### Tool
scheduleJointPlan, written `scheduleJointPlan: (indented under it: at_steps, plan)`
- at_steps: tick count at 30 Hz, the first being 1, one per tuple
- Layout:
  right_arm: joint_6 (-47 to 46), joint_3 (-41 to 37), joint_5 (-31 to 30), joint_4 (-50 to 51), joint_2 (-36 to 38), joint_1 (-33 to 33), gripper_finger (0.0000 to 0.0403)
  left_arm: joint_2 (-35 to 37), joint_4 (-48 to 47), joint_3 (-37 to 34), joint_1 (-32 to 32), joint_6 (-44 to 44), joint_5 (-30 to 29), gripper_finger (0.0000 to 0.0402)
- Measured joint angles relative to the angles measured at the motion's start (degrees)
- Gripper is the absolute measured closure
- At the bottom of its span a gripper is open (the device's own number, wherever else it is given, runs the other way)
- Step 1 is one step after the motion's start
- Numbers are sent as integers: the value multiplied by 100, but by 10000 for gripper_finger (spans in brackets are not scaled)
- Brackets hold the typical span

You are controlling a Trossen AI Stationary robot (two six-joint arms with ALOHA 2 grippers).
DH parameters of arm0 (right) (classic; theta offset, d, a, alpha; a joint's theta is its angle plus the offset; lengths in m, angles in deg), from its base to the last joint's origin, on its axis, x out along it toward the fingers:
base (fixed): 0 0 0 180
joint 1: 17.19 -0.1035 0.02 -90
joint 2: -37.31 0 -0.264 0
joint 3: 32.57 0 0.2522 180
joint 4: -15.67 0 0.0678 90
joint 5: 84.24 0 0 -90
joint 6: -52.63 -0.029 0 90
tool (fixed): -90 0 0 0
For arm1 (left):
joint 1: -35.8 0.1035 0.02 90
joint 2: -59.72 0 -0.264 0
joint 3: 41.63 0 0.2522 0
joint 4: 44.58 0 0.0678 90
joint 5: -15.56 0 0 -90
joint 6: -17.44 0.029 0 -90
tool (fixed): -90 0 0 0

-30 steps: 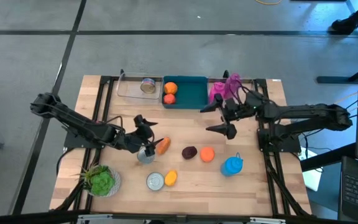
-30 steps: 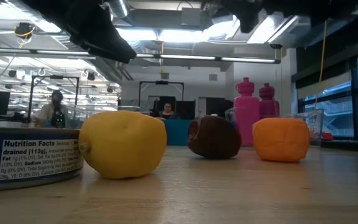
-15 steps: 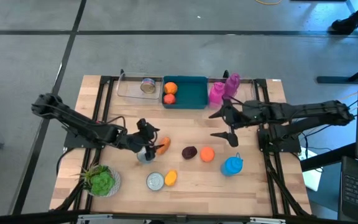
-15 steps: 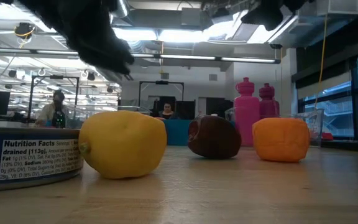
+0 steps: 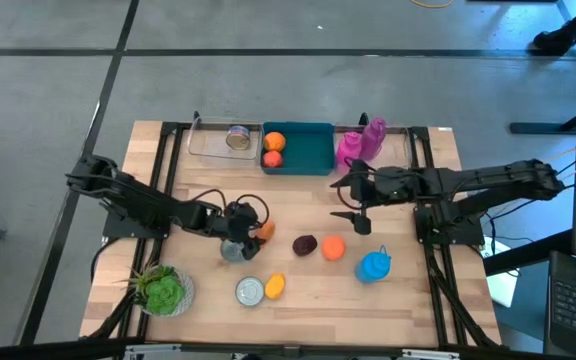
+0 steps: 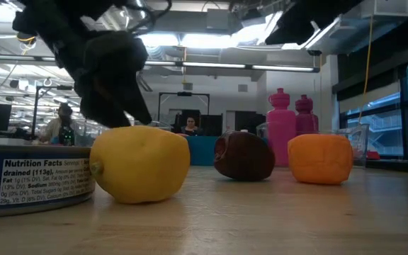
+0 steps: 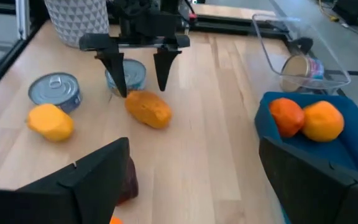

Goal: Pick & Place Food Item
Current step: Put the mango into the blue bin

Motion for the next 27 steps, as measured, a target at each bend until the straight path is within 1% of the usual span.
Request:
scheduleJointPlan:
  at_steps: [5,10,16,20,27]
  plan:
    - [3,0,2,0,-320,27,46,-187,22,0,-2,-364,182,52]
    - [22,-2,2,-125,-730,38,47,-374,34,0,-2,-521,197,52]
    - [127,-2,2,-589,-1148,46,47,-767,102,147,-2,-517,368,52]
    - [151,-2,4,-763,-1238,108,47,-1022,103,302,-2,-351,380,52]
    - [151,-2,27,-751,-1244,217,47,-1392,60,380,22,-259,276,52]
